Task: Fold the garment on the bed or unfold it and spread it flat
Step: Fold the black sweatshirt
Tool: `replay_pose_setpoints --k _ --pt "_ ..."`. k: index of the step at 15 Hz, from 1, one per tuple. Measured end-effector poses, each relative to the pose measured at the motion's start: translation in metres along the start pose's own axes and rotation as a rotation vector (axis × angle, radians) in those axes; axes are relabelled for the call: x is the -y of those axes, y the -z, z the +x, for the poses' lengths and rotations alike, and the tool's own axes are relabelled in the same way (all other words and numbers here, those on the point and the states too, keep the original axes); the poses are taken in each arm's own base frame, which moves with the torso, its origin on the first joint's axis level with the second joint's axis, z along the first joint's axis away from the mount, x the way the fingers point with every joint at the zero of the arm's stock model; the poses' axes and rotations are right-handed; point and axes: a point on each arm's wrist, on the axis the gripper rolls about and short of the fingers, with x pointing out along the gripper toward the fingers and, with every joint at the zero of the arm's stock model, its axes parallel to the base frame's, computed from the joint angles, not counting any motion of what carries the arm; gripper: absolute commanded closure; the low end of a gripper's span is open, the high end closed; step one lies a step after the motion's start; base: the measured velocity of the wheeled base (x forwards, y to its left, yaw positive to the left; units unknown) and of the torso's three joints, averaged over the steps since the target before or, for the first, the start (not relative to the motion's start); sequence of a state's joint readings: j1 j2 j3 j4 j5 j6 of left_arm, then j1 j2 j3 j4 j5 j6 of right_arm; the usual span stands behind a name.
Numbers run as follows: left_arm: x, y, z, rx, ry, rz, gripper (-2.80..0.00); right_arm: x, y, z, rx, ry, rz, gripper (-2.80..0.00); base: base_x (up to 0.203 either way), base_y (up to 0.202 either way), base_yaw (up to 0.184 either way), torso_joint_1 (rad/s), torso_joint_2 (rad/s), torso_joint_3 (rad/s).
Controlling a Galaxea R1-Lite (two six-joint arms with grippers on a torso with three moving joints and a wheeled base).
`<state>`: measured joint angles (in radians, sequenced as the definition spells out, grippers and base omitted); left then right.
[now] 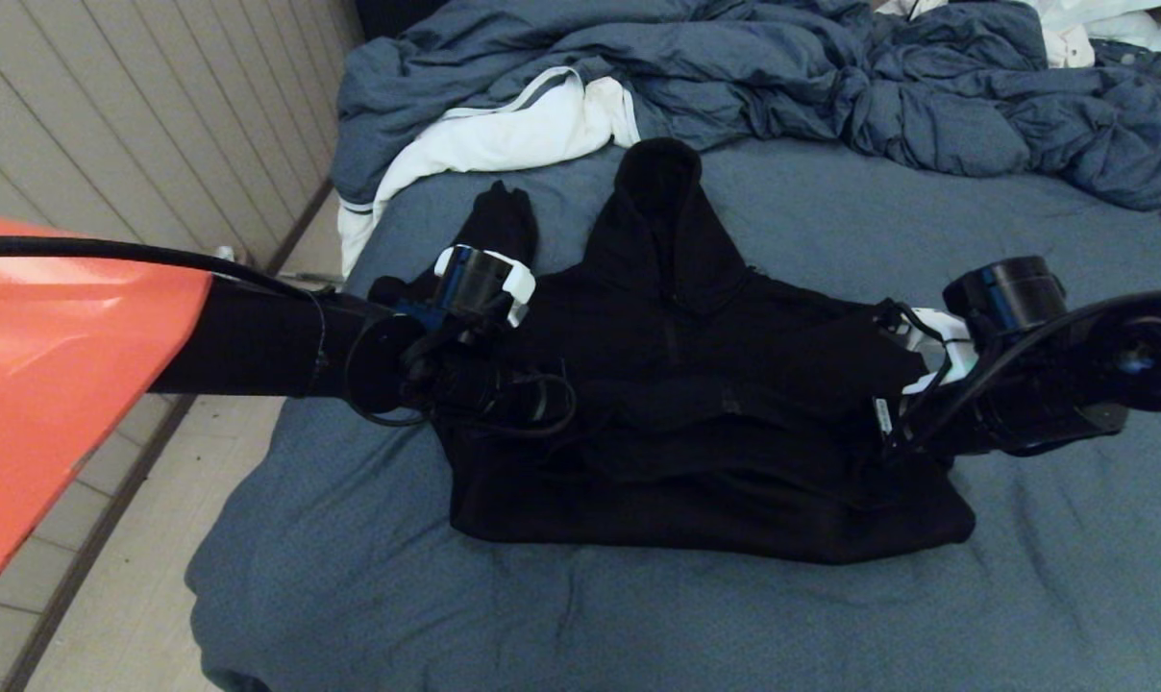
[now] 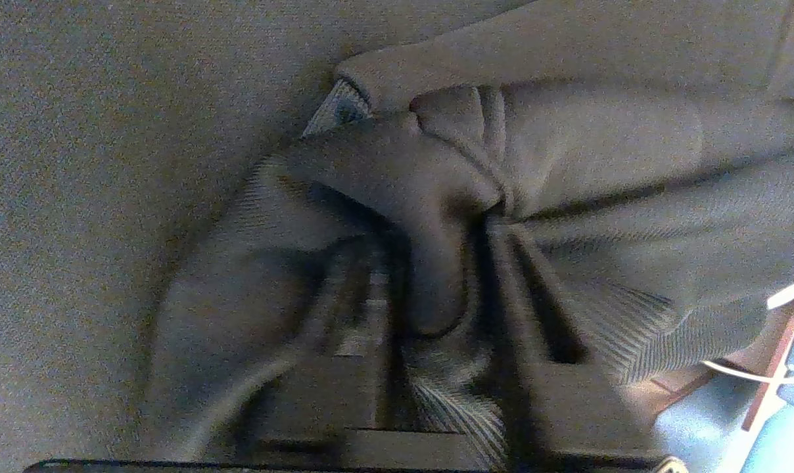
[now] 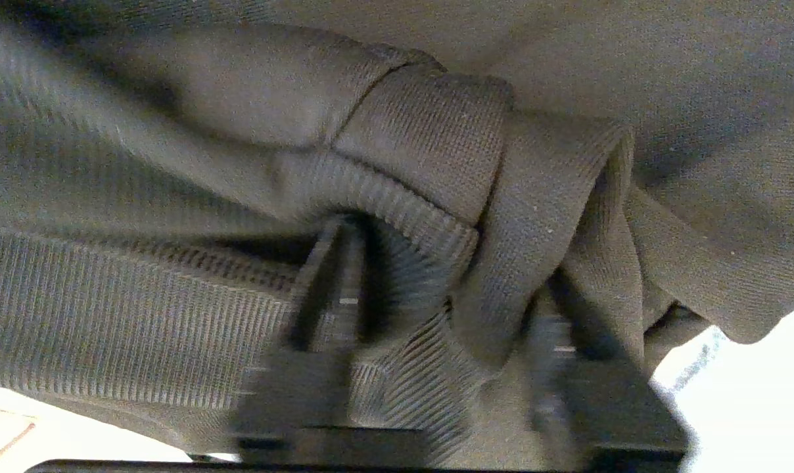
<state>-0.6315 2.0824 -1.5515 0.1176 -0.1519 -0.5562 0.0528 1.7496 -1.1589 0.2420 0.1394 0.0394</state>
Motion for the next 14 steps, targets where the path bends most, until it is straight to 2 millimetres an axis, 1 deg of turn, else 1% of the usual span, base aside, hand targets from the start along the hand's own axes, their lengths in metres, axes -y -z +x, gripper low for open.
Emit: replay_pose_setpoints --k 2,5,9,11,14 --pt "0.002 -0.002 -0.005 0.010 0.006 0.002 -2.80 -0.002 0.000 -0.003 0.004 -0.003 -0.006 -2.80 0.000 0.000 0.000 0.000 0.00 0.000" --pt "0.005 -0.008 -0.017 0.038 0.019 0.002 -2.80 -0.004 0.000 -0.013 0.027 -0.006 -0.008 -2.80 0.000 0.000 0.000 0.000 0.00 0.000" --pt "0.009 -0.020 -0.047 0.101 0.039 0.002 -2.80 -0.006 -0.003 -0.032 0.079 -0.009 -0.017 -2.80 0.000 0.000 0.000 0.000 0.00 0.000" --pt "0.008 -0.026 -0.063 0.125 0.035 -0.006 -2.80 -0.007 -0.001 -0.036 0.086 -0.010 -0.018 -2.80 0.000 0.000 0.000 0.000 0.00 0.000" --pt "0.004 -0.032 -0.081 0.158 0.030 -0.015 -2.80 -0.007 -0.001 -0.043 0.102 -0.010 -0.019 -2.80 0.000 0.000 0.000 0.000 0.00 0.000"
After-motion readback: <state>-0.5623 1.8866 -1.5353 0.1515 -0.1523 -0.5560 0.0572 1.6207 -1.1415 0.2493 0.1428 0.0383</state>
